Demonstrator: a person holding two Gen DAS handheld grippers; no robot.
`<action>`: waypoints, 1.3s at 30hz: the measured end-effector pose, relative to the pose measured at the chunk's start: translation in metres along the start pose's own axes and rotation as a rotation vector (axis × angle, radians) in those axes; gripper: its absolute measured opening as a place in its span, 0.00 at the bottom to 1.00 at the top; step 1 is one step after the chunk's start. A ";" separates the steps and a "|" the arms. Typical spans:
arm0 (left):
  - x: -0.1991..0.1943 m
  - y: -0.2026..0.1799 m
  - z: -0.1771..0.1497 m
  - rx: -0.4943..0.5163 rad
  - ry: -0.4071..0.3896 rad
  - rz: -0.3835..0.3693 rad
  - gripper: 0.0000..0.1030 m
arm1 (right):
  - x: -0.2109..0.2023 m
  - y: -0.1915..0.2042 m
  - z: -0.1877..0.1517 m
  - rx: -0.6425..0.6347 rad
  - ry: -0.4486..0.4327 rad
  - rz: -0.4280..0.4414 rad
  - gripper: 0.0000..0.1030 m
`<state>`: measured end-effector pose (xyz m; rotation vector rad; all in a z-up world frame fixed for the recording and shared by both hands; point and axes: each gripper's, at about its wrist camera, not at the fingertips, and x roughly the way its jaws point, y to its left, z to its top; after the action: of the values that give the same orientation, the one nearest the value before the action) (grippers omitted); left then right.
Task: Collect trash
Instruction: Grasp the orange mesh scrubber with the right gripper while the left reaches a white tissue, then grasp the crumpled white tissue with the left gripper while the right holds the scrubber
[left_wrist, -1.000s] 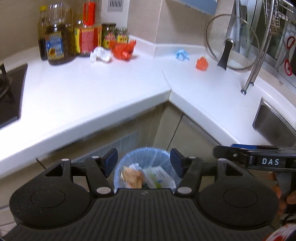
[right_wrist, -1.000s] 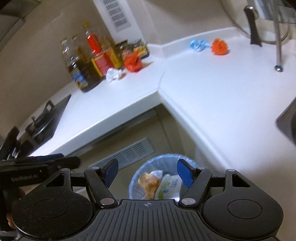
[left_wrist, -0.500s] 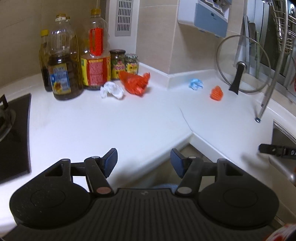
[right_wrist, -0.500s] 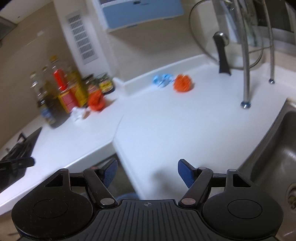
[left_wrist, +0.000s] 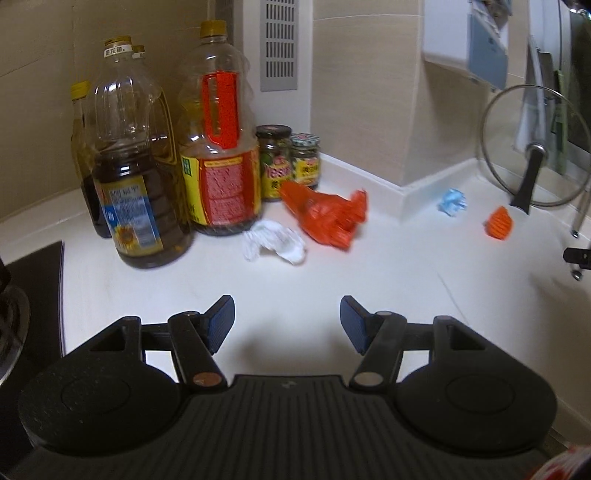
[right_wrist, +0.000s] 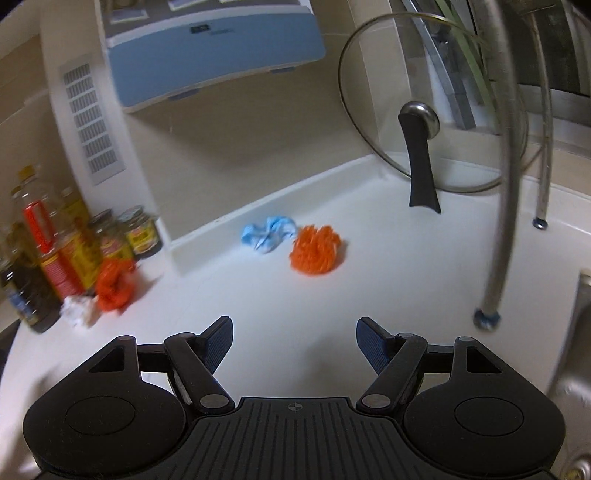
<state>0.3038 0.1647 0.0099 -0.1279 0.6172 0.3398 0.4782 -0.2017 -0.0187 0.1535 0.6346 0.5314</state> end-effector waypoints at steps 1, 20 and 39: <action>0.006 0.003 0.003 -0.001 -0.002 0.002 0.58 | 0.008 -0.002 0.004 0.005 -0.003 -0.001 0.72; 0.087 0.035 0.028 -0.028 0.018 0.059 0.58 | 0.151 -0.024 0.053 0.033 0.017 -0.045 0.72; 0.103 0.032 0.040 -0.012 -0.006 0.008 0.64 | 0.155 -0.016 0.053 -0.035 0.015 -0.091 0.38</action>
<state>0.3931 0.2320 -0.0186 -0.1360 0.6101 0.3515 0.6219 -0.1337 -0.0622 0.0879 0.6432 0.4563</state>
